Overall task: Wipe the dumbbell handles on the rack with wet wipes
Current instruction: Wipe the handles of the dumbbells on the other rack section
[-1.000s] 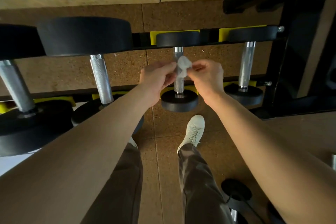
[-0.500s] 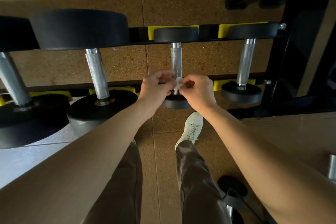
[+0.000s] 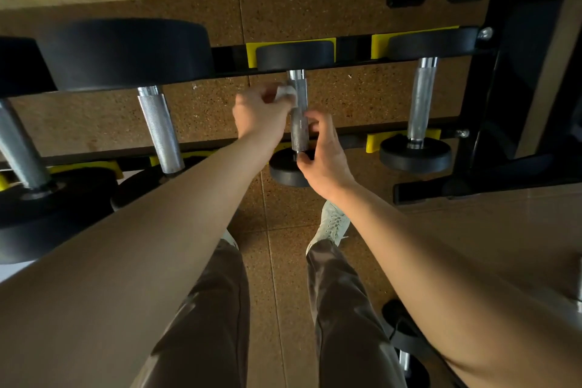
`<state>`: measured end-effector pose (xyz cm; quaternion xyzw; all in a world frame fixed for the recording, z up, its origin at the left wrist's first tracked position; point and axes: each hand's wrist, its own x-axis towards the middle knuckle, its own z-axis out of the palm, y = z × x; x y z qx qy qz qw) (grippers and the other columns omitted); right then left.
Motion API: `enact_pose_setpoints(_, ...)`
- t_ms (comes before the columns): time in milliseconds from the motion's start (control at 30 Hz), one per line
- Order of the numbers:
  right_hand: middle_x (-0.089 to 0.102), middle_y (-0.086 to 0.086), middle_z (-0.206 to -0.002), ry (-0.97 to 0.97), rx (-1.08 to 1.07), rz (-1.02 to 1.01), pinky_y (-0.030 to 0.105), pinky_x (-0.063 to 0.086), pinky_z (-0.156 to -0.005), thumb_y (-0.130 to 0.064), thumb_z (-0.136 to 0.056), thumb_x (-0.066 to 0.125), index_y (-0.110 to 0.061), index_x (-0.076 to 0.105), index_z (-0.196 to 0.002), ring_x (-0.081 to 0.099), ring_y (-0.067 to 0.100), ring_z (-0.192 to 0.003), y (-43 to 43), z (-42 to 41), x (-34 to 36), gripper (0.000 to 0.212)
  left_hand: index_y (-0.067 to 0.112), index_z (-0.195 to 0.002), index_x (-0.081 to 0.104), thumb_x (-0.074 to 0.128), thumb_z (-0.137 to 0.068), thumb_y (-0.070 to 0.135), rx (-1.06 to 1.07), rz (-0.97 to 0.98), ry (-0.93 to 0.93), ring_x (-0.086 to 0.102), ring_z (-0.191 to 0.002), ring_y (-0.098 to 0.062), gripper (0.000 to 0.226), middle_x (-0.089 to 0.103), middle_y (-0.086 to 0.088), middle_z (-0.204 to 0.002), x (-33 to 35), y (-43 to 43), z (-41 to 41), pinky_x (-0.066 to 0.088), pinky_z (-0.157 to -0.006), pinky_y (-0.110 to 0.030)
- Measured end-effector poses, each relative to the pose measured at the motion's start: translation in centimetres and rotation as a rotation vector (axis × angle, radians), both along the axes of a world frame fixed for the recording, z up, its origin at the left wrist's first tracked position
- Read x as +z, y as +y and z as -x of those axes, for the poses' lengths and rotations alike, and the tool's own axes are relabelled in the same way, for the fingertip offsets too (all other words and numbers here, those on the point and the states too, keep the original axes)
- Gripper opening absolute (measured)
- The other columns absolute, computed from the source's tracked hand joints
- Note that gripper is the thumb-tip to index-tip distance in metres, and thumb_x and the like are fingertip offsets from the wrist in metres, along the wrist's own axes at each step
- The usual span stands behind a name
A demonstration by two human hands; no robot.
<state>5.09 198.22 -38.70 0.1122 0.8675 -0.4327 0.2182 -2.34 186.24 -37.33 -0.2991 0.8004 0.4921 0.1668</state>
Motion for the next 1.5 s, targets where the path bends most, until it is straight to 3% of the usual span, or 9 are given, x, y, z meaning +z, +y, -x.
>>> enact_pose_setpoints(233, 0.050, -0.002, -0.134, -0.016, -0.041, 0.037, 0.044, 0.052, -0.097, -0.001, -0.081, 0.073, -0.025, 0.034, -0.137, 0.053, 0.016, -0.120, -0.1, 0.0, -0.1, 0.073, 0.016, -0.116, 0.071, 0.072, -0.092, 0.034, -0.444, 0.096, -0.140, 0.067, -0.087, -0.010, 0.031, 0.071, 0.001, -0.108, -0.5, -1.5, -2.9, 0.055, -0.070, -0.021)
enact_pose_setpoints(333, 0.050, -0.003, -0.132, -0.045, -0.069, 0.108, 0.041, 0.052, -0.099, -0.003, -0.081, 0.073, -0.024, 0.036, -0.138, 0.054, 0.013, -0.115, 0.0, 0.2, 0.2, 0.070, 0.014, -0.116, 0.070, 0.071, -0.092, 0.038, -0.582, 0.086, -0.190, 0.058, -0.076, -0.002, 0.033, 0.067, 0.002, -0.105, -0.4, -1.6, -4.9, 0.040, -0.057, -0.014)
enact_pose_setpoints(567, 0.050, 0.001, -0.126, -0.008, -0.028, 0.108, 0.024, 0.053, -0.093, -0.012, -0.084, 0.076, -0.022, 0.056, -0.131, 0.059, 0.012, -0.111, 1.0, 1.5, 1.8, 0.052, 0.018, -0.097, 0.072, 0.072, -0.091, 0.033, -0.600, 0.036, 0.047, 0.057, -0.081, -0.004, 0.017, 0.058, 0.008, -0.099, 1.7, -2.0, -3.9, 0.039, -0.064, -0.010)
enact_pose_setpoints(667, 0.064, -0.002, -0.113, -0.047, -0.117, 0.176, 0.019, 0.056, -0.084, -0.015, -0.087, 0.075, -0.016, 0.066, -0.113, 0.066, 0.006, -0.101, 1.4, 2.9, 2.6, 0.028, 0.017, -0.100, 0.069, 0.072, -0.092, 0.027, -0.392, -0.139, 0.038, 0.066, -0.078, -0.005, 0.013, 0.069, 0.005, -0.092, 3.0, -1.8, -2.6, 0.052, -0.067, -0.013)
enact_pose_setpoints(800, 0.072, 0.007, -0.105, -0.124, -0.359, 0.381, 0.032, 0.062, -0.077, -0.011, -0.092, 0.069, -0.011, 0.064, -0.104, 0.074, 0.018, -0.090, 2.4, 5.1, 3.6, 0.013, 0.011, -0.098, 0.062, 0.072, -0.093, 0.016, 0.012, -0.372, -0.049, 0.075, -0.088, -0.016, 0.012, 0.071, -0.008, -0.103, 3.1, -1.9, -1.3, 0.061, -0.076, -0.025)
enact_pose_setpoints(933, 0.072, 0.014, -0.102, -0.127, -0.566, 0.502, 0.032, 0.060, -0.069, -0.006, -0.088, 0.073, -0.005, 0.060, -0.111, 0.074, 0.024, -0.077, 2.6, 6.7, 3.8, 0.027, 0.010, -0.112, 0.059, 0.075, -0.090, 0.015, 0.243, -0.435, -0.114, 0.076, -0.082, -0.017, 0.027, 0.072, -0.010, -0.108, 2.7, -1.8, -0.3, 0.059, -0.069, -0.022)
enact_pose_setpoints(1133, 0.071, 0.020, -0.108, -0.282, -0.959, 0.882, 0.037, 0.061, -0.086, 0.010, -0.086, 0.065, 0.001, 0.063, -0.106, 0.074, 0.028, -0.096, 1.8, 8.9, 3.4, 0.022, 0.016, -0.113, 0.066, 0.075, -0.090, 0.029, 0.353, -0.271, -0.139, 0.069, -0.072, -0.006, 0.028, 0.072, -0.003, -0.101, 1.8, -2.0, 1.6, 0.052, -0.059, -0.013)
enact_pose_setpoints(1333, 0.069, 0.019, -0.107, -0.142, -0.936, 0.687, 0.033, 0.061, -0.079, 0.007, -0.084, 0.072, -0.001, 0.061, -0.100, 0.074, 0.023, -0.089, 0.6, 8.2, 3.3, 0.021, 0.010, -0.107, 0.070, 0.075, -0.091, 0.016, 0.448, -0.344, -0.090, 0.072, -0.075, -0.010, 0.018, 0.075, -0.007, -0.096, 1.7, -1.7, 1.3, 0.060, -0.070, -0.021)
enact_pose_setpoints(1500, 0.071, 0.020, -0.106, -0.217, -1.164, 0.824, 0.036, 0.061, -0.085, 0.015, -0.082, 0.068, 0.002, 0.065, -0.101, 0.074, 0.026, -0.091, 0.4, 9.0, 3.1, 0.024, 0.012, -0.104, 0.072, 0.077, -0.087, 0.012, 0.757, -0.503, -0.126, 0.077, -0.082, -0.014, 0.018, 0.077, -0.009, -0.099, 2.4, -1.6, 1.8, 0.063, -0.078, -0.028)
